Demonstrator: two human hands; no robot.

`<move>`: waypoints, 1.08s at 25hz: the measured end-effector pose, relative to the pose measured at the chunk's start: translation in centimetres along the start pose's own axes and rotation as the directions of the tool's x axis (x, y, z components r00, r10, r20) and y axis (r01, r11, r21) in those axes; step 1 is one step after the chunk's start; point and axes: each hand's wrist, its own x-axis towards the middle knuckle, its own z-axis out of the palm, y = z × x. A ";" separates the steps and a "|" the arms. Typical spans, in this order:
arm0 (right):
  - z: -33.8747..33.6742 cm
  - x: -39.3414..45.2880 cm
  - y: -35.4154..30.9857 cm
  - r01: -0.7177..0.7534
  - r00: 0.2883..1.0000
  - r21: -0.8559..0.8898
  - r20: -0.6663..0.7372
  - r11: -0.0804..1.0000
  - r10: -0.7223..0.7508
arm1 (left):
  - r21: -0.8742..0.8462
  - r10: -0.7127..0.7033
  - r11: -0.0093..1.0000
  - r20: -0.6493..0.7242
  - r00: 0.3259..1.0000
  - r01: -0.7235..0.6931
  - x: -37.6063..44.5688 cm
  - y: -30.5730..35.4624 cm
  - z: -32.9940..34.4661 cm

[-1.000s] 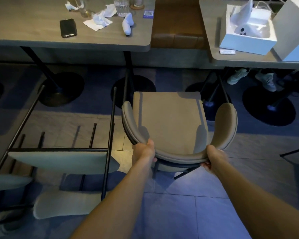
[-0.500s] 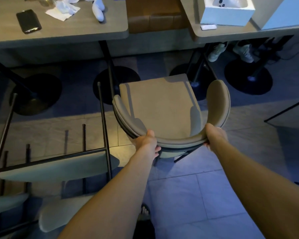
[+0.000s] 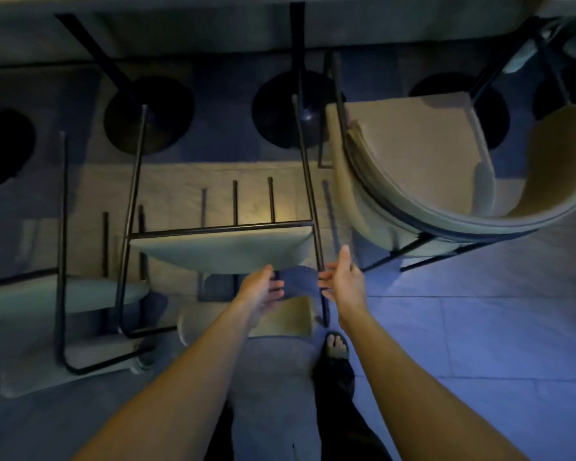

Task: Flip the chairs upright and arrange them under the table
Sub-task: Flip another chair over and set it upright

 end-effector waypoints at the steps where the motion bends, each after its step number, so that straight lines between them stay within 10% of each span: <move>1: 2.4 -0.3 1.5 -0.007 1.000 -0.023 0.025 1.000 0.008 | -0.027 -0.027 0.999 -0.021 0.999 0.026 1.1 -1.5 -3.3; 11: 14.8 8.1 22.9 -0.351 0.930 -0.117 0.073 0.929 0.360 | -0.198 -0.303 0.936 -0.030 0.953 0.291 18.6 -16.6 -19.4; 27: 18.5 25.7 44.6 -0.618 0.765 0.287 0.007 0.732 0.643 | -0.533 -0.475 0.752 -0.029 0.880 0.388 42.2 -31.6 -18.1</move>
